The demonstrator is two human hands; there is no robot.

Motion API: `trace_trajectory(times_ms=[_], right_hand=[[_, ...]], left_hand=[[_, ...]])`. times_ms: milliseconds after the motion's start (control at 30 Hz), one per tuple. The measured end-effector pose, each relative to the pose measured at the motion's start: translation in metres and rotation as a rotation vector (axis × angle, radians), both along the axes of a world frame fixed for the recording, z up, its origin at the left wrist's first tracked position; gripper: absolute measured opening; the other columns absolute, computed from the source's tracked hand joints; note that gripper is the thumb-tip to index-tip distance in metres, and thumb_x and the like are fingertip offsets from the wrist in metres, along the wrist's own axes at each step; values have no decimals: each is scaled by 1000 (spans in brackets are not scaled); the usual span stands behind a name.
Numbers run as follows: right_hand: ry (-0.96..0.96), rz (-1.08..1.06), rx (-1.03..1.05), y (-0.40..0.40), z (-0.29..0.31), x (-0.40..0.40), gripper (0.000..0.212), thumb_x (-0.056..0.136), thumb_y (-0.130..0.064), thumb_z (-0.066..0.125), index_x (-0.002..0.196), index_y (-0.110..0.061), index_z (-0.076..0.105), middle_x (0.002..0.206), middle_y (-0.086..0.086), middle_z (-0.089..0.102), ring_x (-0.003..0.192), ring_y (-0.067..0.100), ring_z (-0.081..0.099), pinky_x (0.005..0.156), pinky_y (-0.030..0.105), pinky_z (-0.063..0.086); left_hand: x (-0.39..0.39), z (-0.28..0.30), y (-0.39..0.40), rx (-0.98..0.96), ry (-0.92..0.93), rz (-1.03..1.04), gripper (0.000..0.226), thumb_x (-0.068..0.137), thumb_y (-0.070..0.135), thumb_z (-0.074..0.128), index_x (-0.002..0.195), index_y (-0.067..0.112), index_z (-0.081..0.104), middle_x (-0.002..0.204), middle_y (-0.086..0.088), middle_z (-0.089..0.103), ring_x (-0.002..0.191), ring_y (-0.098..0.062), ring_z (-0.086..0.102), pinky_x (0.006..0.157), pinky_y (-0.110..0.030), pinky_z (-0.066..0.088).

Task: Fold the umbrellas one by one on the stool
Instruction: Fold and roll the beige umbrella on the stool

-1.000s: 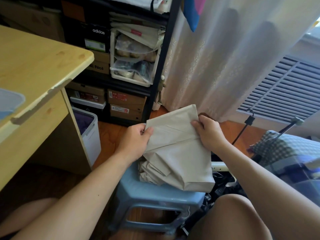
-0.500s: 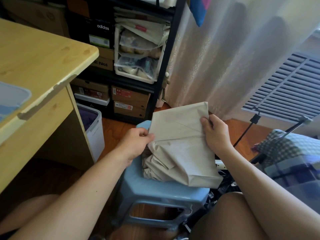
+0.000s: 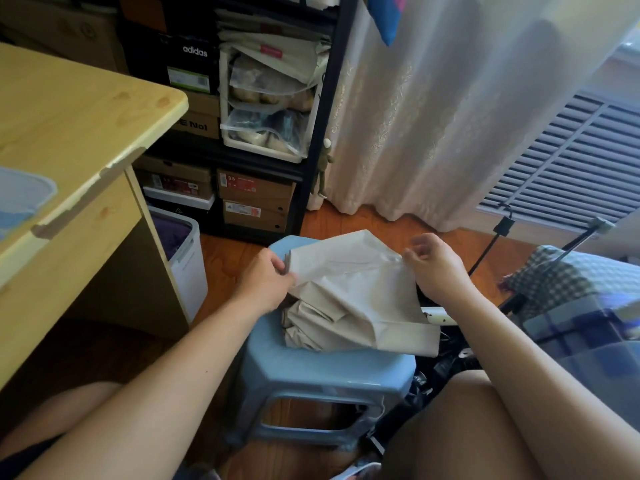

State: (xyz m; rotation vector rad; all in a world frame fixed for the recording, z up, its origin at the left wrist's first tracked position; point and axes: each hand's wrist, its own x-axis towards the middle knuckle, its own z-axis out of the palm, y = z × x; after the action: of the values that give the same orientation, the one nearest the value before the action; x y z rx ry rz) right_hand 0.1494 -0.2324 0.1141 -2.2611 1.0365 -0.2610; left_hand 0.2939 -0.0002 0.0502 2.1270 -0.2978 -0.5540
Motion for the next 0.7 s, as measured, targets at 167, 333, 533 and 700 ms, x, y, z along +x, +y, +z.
trace_trajectory(times_ms=[167,333,533,700], right_hand=[[67,-25,-12,23,8,-61,24,102,-42,54,109,-21,61,101,-4,65,92,15,61,71,32,47],[75,-112,305,40,12,-98,45,105,-50,45,99,-9,62,78,11,76,77,32,75,86,53,60],[62,80,461,40,15,-110,29,93,-38,72,119,-29,64,101,-4,79,98,19,74,103,46,53],[-156,166,504,46,26,-107,36,96,-12,69,127,-31,64,103,3,79,96,19,74,93,36,50]], left_hand=[[-13,21,11,-159,-88,153,7,101,23,59,106,18,58,98,4,60,95,-16,60,70,-26,43],[-63,40,51,-148,-326,-237,16,99,25,62,83,24,67,76,11,63,77,2,59,60,-10,40],[-84,8,58,-82,-650,-336,14,91,28,73,105,24,74,96,13,59,95,-2,48,82,-9,38],[-82,5,46,-30,-851,-332,17,89,35,74,102,24,78,98,10,62,100,-14,52,81,-32,45]])
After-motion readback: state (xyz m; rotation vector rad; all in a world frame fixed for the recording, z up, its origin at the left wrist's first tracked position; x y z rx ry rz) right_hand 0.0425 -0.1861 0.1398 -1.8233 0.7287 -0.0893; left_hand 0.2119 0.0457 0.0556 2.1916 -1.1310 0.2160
